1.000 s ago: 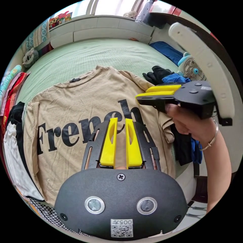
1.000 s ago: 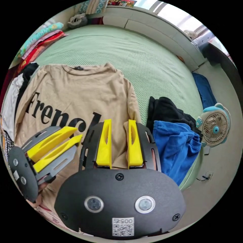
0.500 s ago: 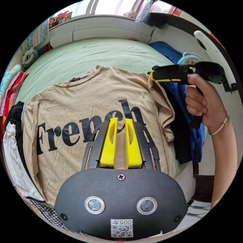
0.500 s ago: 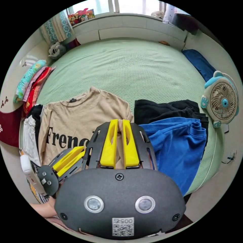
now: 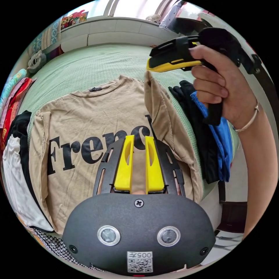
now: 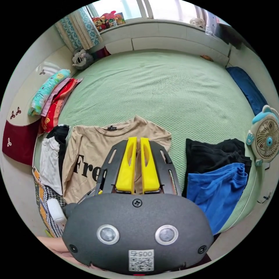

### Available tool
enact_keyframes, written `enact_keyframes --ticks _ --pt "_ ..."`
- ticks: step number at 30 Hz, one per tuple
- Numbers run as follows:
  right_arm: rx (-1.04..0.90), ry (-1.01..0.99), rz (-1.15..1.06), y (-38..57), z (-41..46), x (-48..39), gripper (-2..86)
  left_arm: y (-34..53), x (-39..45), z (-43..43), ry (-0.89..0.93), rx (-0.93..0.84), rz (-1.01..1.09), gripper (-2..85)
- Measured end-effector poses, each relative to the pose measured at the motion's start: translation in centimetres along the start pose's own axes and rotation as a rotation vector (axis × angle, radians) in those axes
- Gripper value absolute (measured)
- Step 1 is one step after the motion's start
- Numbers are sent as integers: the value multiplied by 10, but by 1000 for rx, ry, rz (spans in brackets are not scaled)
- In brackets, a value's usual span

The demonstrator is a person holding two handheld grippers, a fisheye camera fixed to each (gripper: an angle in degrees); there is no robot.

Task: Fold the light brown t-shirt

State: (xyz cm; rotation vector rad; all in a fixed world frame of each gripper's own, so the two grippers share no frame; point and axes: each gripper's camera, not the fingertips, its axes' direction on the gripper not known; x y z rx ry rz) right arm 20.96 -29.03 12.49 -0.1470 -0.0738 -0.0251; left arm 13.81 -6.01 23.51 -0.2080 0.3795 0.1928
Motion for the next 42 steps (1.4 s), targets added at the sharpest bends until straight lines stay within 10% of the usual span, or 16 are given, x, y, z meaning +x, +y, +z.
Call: enact_keyframes --ticks 20,42 --pt "-104 301 -155 6 86 -56 41 -4 26 25 60 -48 60 90" --pt "-62 191 -100 31 62 -55 49 35 -11 -53 -98 -22 -26 55"
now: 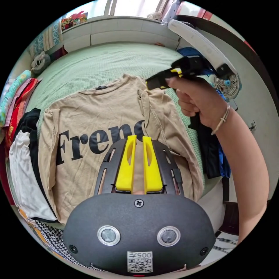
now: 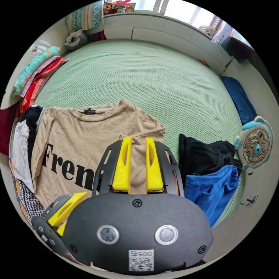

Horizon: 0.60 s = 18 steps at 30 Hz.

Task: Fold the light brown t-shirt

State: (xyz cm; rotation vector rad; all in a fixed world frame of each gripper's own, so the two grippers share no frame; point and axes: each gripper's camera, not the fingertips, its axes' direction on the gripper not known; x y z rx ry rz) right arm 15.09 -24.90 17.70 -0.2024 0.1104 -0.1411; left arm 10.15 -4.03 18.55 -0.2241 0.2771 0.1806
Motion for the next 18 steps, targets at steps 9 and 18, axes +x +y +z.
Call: enact_keyframes --ticks 9,18 --pt "-52 115 135 8 20 13 -9 9 2 -1 58 -41 23 52" --pt "79 64 117 101 -66 -17 -12 45 -35 -69 -38 44 -39 46"
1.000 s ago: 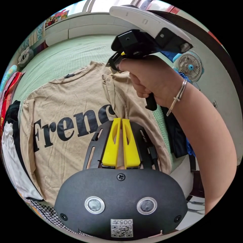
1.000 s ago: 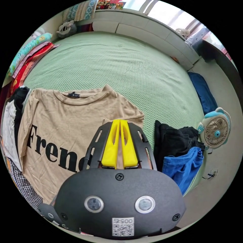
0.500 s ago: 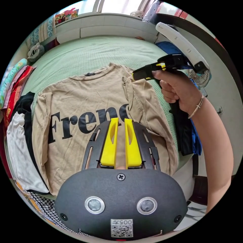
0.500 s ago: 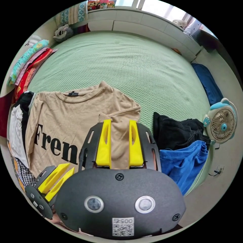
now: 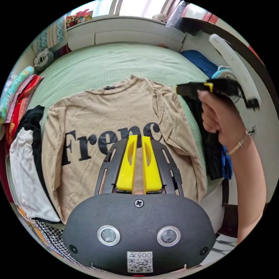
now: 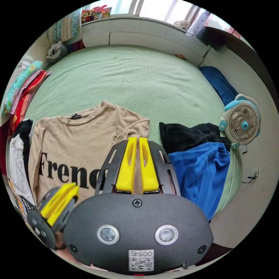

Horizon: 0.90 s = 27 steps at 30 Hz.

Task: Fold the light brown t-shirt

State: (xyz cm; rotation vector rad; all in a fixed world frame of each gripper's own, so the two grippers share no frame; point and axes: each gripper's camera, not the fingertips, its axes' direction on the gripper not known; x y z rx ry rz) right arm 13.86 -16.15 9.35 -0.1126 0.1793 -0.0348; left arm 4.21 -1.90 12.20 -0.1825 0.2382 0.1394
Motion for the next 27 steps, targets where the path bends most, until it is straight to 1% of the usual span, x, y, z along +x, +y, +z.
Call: enact_keyframes --ticks 3,5,9,13,17,20,25,27 --pt "33 -11 -59 63 -39 -23 -9 44 -17 -27 -67 -42 -23 45" --pt "21 -53 -77 112 -57 -40 -6 78 -26 -40 -87 -69 -18 45" --pt "1 -79 -89 177 -68 -64 1 154 -53 -54 -171 -146 -30 47" --pt "-4 -113 -82 235 -73 -84 1 205 -78 -65 -189 -135 -81 45" --pt "-21 -146 -48 273 -72 -93 -3 227 -93 -59 -215 -153 -93 43" --pt "-31 -118 -43 290 -68 -97 -8 237 -101 -51 -214 -156 -86 44" --pt "-50 -149 -21 303 -69 -96 -9 242 -105 -59 -227 -178 -92 43" --pt "-50 -141 -37 309 -71 -98 -9 244 -105 -61 -242 -191 -64 42"
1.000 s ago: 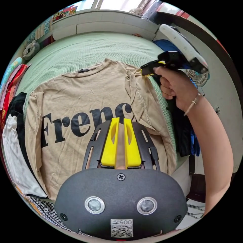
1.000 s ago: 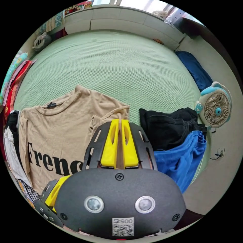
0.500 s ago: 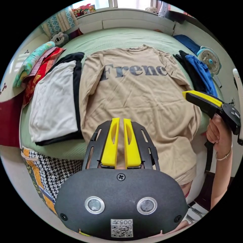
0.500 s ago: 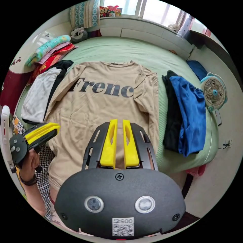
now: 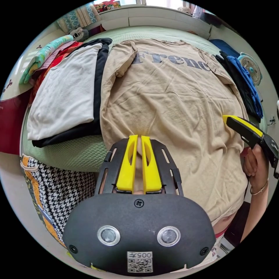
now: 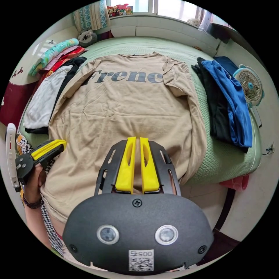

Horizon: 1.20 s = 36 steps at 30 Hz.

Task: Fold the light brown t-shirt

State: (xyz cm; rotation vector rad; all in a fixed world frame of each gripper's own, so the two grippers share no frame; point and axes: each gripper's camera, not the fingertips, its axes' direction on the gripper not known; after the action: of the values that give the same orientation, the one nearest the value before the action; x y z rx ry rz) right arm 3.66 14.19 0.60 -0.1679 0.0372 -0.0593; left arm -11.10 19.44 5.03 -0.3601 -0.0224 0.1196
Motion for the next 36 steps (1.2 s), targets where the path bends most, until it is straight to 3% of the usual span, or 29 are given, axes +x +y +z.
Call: enact_keyframes --ticks 8,16,21,25,30,36 --pt "5 139 -111 26 -14 -29 -11 12 -22 -11 40 -8 -39 40" --pt "42 93 -79 54 -34 -23 -15 42 -47 -36 68 53 23 16" --pt "123 42 -66 80 -74 -14 11 81 -89 -79 156 176 -79 28" --pt "174 122 -56 106 -101 -5 55 97 -122 -73 206 118 -133 102" --pt "154 177 13 128 -107 14 71 99 -133 -58 272 72 -148 117" --pt "40 207 79 139 -87 32 76 94 -117 -50 169 21 -78 122"
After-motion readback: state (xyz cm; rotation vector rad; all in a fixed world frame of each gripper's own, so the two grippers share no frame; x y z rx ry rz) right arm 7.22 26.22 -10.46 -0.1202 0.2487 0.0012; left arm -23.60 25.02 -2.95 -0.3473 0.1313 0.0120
